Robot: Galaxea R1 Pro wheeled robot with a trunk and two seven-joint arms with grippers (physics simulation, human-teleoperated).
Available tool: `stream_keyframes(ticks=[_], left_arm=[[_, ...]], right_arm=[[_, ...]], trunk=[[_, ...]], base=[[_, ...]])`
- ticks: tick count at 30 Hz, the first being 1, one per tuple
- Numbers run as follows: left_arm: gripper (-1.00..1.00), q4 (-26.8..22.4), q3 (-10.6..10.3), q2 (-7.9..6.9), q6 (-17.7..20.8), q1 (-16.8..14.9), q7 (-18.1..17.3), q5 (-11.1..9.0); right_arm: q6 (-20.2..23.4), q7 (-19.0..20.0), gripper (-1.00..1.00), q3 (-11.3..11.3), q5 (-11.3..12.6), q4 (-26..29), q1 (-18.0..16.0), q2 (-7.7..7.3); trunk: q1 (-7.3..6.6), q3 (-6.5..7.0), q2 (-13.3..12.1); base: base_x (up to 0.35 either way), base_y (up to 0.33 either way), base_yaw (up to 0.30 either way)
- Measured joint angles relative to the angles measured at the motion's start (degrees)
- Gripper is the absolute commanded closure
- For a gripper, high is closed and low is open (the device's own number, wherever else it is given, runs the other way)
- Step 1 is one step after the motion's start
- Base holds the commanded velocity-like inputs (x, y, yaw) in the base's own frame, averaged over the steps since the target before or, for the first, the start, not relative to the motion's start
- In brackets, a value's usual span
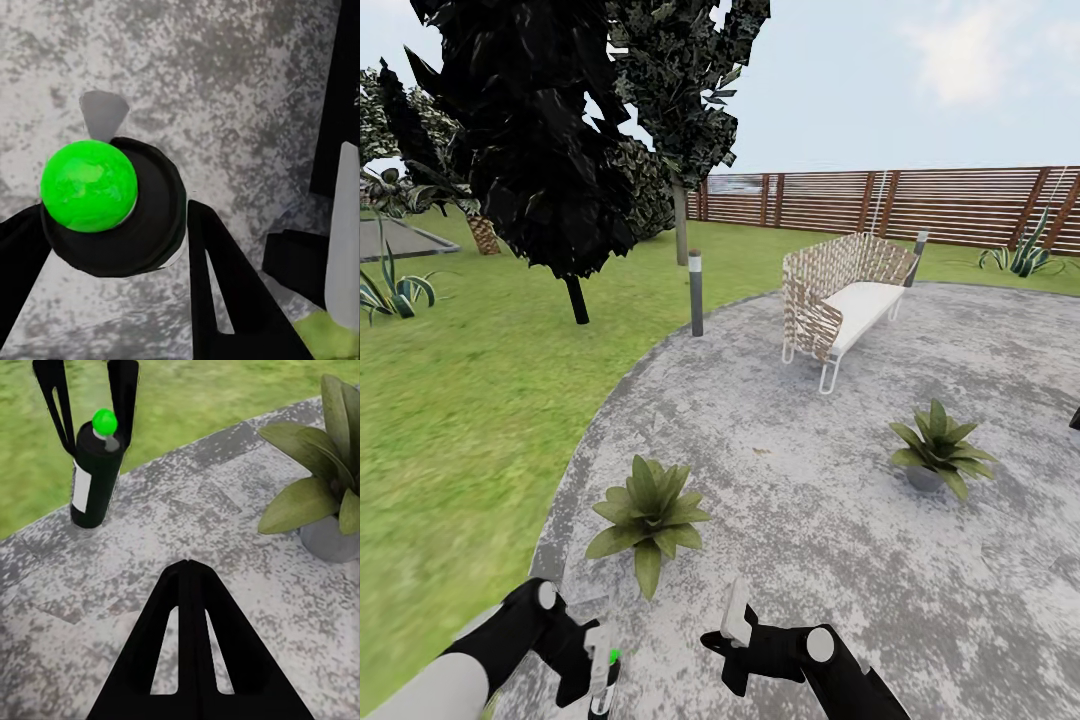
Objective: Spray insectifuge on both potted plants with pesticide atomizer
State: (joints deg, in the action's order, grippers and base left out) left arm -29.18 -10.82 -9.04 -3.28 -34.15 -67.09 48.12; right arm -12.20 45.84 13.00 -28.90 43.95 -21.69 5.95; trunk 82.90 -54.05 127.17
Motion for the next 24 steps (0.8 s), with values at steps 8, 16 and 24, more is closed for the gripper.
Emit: stream_keyframes(ticks=[8, 16, 24], left_arm=[[1.00, -0.1, 0.3, -3.82, 0.0, 0.1, 0.0, -0.1], [1.00, 0.0, 0.5, -8.15, 0.2, 0.2, 0.1, -0.6], [1.00, 1.6, 12.2, -11.48, 0.4, 0.2, 3.4, -1.6]], right_arm=[[0.0, -0.1, -1.00, -0.3, 0.0, 0.1, 0.0, -0.47], [0.0, -0.3, -1.00, -0.5, 0.1, 0.2, 0.0, -1.02], [-0.1, -10.9, -1.00, -10.3, 0.0, -0.8, 0.0, -5.01]], trunk=[[0.00, 0.00, 0.0], [0.00, 0.00, 0.0], [0.00, 0.00, 0.0]], base=[[0.000, 0.000, 0.000], [0.000, 0.000, 0.000], [0.000, 0.000, 0.000]])
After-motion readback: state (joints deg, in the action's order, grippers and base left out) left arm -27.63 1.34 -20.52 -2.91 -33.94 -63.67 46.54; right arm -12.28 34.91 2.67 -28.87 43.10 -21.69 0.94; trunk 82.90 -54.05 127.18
